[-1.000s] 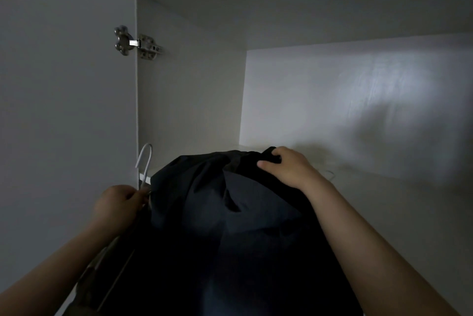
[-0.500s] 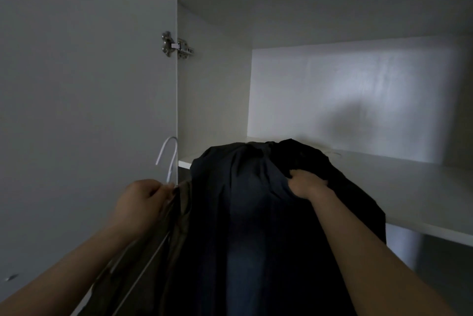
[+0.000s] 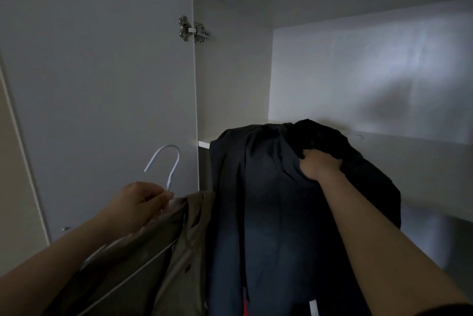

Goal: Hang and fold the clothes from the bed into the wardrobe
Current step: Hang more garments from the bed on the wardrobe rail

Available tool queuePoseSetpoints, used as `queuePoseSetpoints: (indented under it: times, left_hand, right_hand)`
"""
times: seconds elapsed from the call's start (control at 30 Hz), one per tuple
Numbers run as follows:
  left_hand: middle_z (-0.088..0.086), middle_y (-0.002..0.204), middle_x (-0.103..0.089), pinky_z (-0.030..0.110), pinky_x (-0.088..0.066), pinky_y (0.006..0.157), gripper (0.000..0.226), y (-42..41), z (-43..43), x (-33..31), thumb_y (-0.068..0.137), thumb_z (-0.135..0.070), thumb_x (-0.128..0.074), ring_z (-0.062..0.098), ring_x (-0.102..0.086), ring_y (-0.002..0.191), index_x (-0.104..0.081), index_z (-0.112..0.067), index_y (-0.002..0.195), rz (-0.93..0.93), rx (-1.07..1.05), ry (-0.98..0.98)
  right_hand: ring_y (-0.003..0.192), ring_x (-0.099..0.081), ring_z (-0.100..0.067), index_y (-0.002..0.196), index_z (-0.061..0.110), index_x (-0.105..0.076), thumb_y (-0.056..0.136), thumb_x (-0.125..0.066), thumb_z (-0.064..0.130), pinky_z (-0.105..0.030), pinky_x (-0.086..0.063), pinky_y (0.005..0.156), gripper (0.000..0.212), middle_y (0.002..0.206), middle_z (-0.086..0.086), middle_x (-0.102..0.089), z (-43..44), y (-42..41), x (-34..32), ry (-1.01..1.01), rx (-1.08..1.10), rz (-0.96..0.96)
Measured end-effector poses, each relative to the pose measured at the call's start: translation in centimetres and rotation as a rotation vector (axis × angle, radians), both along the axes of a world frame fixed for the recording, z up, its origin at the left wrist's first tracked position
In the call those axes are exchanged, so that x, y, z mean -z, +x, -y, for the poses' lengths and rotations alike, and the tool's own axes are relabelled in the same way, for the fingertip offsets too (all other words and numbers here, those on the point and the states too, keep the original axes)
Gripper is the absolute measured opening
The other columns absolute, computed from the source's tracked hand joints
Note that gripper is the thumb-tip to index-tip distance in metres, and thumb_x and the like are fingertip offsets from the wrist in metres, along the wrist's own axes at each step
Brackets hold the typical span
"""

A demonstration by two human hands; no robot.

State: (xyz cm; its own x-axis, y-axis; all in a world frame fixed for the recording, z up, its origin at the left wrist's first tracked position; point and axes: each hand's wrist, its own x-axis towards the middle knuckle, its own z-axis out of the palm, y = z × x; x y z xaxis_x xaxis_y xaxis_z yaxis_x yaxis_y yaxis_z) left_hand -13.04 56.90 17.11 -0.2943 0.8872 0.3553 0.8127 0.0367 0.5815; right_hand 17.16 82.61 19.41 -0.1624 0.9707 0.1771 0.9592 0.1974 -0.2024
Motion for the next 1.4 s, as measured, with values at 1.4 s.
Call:
queuePoseSetpoints:
  times: [1.4]
  left_hand:
    - [-0.006,0.051,-0.051,0.020,-0.034,0.053,0.036,8.4,-18.8,-3.8,0.095,-0.024,-0.055,0.006,-0.046,0.049,-0.065,-0.014,0.061,-0.153,0.580,0.133]
  right_hand:
    - [0.121,-0.052,-0.013,0.130,0.018,-0.059,0.081,-0.074,0.039,-0.030,-0.041,0.104,0.056,0.132,0.002,-0.058,2.7,4.8,0.4,0.252,-0.318,-0.402]
